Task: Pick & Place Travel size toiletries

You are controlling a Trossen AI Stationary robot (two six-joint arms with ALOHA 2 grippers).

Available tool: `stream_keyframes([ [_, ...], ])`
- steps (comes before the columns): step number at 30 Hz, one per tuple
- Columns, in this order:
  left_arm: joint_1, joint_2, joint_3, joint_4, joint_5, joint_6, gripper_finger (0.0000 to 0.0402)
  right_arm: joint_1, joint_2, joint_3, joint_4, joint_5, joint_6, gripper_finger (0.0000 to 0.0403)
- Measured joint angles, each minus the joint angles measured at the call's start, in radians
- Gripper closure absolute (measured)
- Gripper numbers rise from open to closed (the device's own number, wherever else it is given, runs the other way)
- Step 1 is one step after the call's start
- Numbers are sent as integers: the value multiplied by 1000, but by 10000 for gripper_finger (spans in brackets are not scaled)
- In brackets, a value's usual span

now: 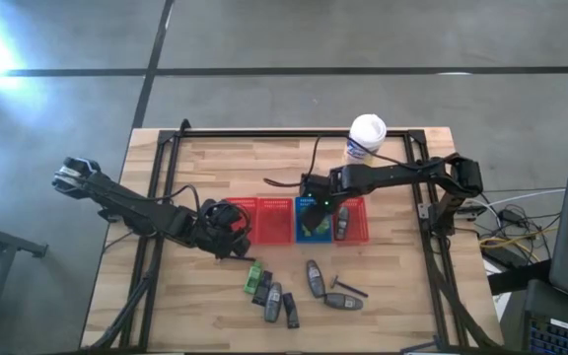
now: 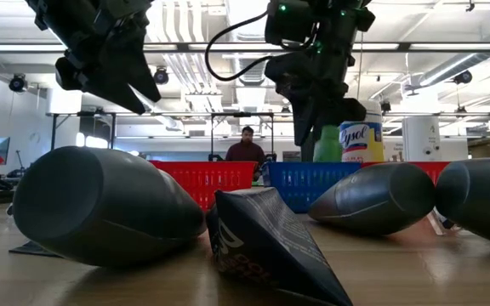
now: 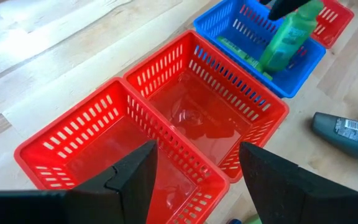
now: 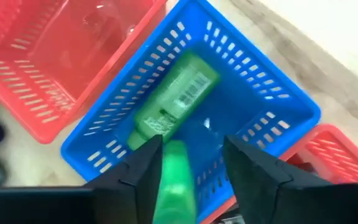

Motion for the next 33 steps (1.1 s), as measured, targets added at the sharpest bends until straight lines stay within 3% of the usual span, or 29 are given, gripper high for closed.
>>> stream_keyframes([
  [8,-1,0,0,0,-2,-17,170,16,-2,5,-48,154,-16,182],
  [14,-8,0,0,0,-2,-27,170,39,-41,35,-95,3,32,160],
  [22,-13,1,0,3,-3,-30,170,87,-53,27,-146,-68,123,123],
  [33,-13,1,0,8,-19,-30,170,87,-20,53,-87,-50,172,82],
])
